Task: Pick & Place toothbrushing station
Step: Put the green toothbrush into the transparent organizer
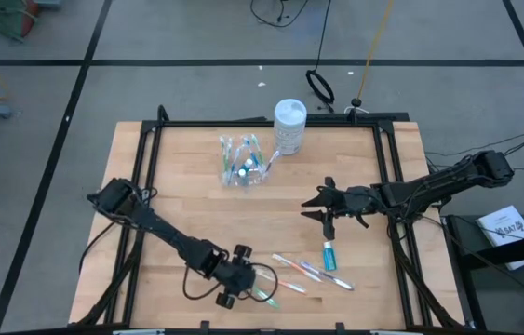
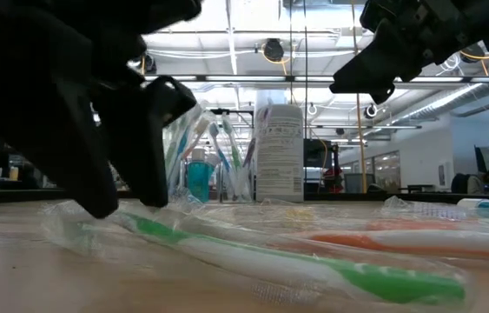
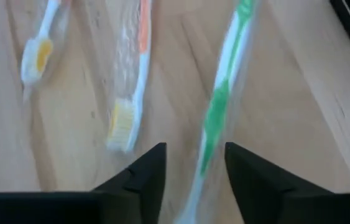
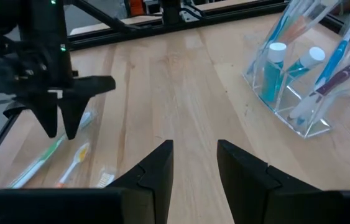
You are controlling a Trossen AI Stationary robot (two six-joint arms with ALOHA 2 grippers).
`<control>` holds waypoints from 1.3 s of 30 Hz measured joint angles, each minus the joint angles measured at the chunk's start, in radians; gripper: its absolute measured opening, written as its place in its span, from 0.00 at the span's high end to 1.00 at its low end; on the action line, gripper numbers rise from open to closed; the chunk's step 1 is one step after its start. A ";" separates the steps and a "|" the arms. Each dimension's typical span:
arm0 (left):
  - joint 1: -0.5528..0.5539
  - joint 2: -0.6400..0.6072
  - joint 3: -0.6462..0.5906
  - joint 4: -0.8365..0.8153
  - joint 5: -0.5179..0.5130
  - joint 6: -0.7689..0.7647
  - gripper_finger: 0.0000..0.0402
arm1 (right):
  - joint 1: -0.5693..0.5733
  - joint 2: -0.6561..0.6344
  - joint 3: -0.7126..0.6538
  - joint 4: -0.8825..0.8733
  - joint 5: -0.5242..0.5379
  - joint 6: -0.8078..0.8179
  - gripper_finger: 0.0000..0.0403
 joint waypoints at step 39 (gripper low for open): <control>0.106 -0.035 0.356 -0.170 -0.729 1.497 0.95 | -0.015 0.256 0.000 0.446 -0.369 0.353 0.71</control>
